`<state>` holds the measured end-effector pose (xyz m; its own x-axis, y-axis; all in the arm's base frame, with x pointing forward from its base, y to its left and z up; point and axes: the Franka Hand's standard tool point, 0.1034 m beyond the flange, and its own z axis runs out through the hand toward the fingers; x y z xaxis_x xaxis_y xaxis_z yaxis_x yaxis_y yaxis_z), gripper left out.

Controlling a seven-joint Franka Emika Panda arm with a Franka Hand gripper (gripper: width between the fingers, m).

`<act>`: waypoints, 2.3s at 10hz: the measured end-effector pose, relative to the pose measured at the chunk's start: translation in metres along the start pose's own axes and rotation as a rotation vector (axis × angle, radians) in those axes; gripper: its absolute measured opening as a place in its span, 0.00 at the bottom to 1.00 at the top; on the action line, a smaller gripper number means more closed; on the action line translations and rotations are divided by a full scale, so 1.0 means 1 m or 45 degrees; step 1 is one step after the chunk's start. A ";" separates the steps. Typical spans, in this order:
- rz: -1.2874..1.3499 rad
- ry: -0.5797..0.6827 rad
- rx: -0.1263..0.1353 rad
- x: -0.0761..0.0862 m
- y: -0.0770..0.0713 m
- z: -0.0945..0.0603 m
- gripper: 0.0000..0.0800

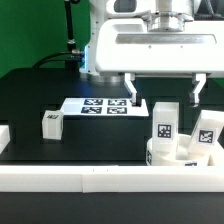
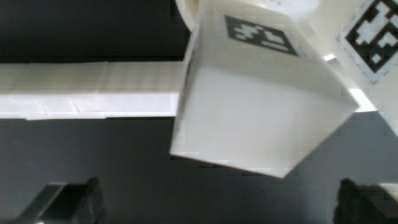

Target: Assemble stool

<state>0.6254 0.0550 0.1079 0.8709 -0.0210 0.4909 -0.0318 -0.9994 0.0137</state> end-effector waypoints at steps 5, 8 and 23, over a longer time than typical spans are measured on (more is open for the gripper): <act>0.057 -0.329 0.043 -0.003 -0.003 0.000 0.81; 0.067 -0.684 0.072 -0.010 -0.003 -0.003 0.81; 0.513 -0.644 -0.060 -0.012 0.004 0.017 0.81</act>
Offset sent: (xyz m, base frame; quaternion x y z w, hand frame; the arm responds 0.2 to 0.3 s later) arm 0.0087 0.0039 0.0053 0.0411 -0.2763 0.0697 0.9577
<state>0.6227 0.0509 0.0874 0.9093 -0.4161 -0.0054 -0.4159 -0.9084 -0.0421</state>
